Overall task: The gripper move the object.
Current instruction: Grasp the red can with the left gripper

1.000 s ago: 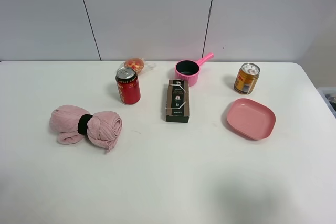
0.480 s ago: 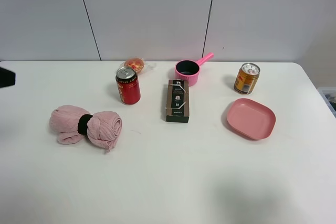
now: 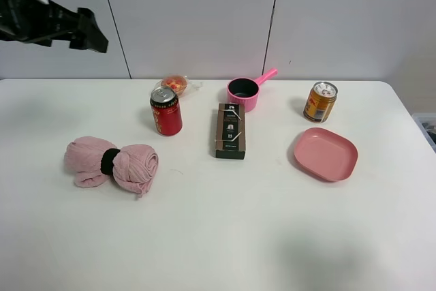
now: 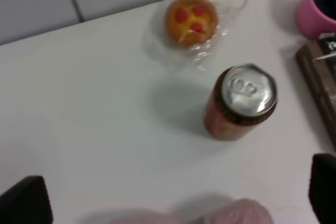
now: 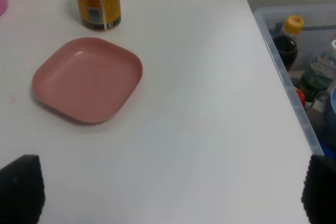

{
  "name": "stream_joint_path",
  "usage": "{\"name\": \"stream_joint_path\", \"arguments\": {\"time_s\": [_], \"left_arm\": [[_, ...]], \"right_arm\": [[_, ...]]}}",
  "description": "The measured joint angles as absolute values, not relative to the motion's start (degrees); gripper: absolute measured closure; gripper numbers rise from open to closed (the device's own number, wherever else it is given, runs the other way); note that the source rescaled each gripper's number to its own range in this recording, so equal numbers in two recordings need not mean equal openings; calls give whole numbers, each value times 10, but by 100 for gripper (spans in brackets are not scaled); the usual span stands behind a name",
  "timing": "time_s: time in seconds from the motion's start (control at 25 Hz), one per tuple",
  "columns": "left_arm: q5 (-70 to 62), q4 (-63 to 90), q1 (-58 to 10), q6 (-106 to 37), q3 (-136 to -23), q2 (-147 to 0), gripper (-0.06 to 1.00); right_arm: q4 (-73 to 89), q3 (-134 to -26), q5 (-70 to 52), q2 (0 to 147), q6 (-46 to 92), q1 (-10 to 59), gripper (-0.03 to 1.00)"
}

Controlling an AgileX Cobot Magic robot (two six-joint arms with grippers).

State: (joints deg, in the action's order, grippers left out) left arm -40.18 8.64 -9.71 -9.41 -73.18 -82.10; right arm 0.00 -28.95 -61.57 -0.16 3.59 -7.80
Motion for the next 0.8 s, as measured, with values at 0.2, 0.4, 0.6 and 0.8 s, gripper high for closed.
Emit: {"name": "stream_joint_path", "arguments": {"time_s": [0.2, 0.4, 0.6, 0.8], "left_arm": [[-391, 86, -157, -93, -781, -915, -6], [-367, 87, -203, -98, -800, -982, -6], [-327, 88, -225, -111, -800, -1022, -6], [-288, 87, -228, -117, -801, -1053, -6]], "right_arm": [[0, -290, -616, -2, 36, -78, -3], [0, -290, -616, -2, 36, -78, -3], [0, -290, -616, -2, 36, -78, -3], [0, -290, -616, -2, 36, -78, -3]]}}
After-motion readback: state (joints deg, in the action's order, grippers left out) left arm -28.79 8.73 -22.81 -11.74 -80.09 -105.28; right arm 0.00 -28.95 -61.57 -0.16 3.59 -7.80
